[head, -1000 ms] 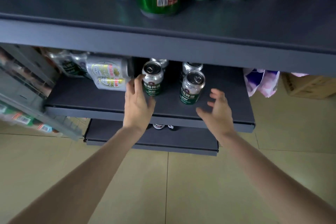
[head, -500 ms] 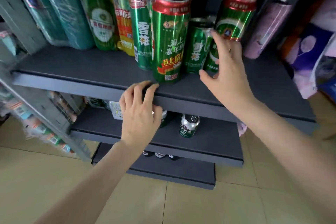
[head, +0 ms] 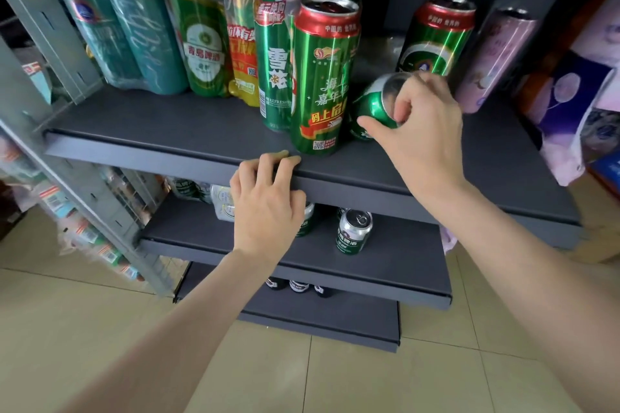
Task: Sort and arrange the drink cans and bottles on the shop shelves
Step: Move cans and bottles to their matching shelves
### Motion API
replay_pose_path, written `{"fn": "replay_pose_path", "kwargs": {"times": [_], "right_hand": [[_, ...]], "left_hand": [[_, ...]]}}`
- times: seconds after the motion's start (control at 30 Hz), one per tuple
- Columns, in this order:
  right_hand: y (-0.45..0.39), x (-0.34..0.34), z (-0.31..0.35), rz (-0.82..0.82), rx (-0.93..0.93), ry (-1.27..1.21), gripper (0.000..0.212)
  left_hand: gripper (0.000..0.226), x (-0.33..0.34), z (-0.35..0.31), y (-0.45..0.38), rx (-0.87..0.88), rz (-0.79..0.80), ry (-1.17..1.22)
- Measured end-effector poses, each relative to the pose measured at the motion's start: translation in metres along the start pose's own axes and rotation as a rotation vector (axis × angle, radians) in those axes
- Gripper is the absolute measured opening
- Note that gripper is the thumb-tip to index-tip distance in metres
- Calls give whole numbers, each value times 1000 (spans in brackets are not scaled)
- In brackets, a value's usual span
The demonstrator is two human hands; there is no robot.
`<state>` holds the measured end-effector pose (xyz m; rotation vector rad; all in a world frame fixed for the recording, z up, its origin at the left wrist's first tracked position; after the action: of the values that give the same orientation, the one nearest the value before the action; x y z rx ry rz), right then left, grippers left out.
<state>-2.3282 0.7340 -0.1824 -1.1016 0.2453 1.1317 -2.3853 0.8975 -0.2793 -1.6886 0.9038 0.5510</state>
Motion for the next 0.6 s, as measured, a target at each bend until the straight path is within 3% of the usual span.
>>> {"fn": "replay_pose_path", "kwargs": {"times": [0.1,0.17,0.27,0.4,0.5,0.6], "right_hand": [[22,-37,0,-28,-15,-126,42],[46,-67,2,40,-90,-205,43],[79,-97,2,304,-132,-272,48],[122,-65,-24,634,139,-200,58],[147,-18,-66,632,361,-138,61],[149,25,-106,460,521,-55,61]], "left_hand": [[43,0,1,1,11,5,14],[45,0,2,5,34,-16,59],[46,-1,3,31,76,-26,163],[46,10,6,85,85,106,153],[47,25,13,102,-15,172,168],[45,33,18,108,-85,202,199]]}}
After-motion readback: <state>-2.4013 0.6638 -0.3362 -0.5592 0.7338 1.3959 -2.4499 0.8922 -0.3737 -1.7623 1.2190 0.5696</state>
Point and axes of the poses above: each hand's wrist, its own y-axis away from the middle knuckle, its own x-axis out of the palm, z = x × y, the point moved 1 cm from there along -y, towards the middle knuckle, and after that the axes turned 2 degrees about x, right-handed, at the moved point
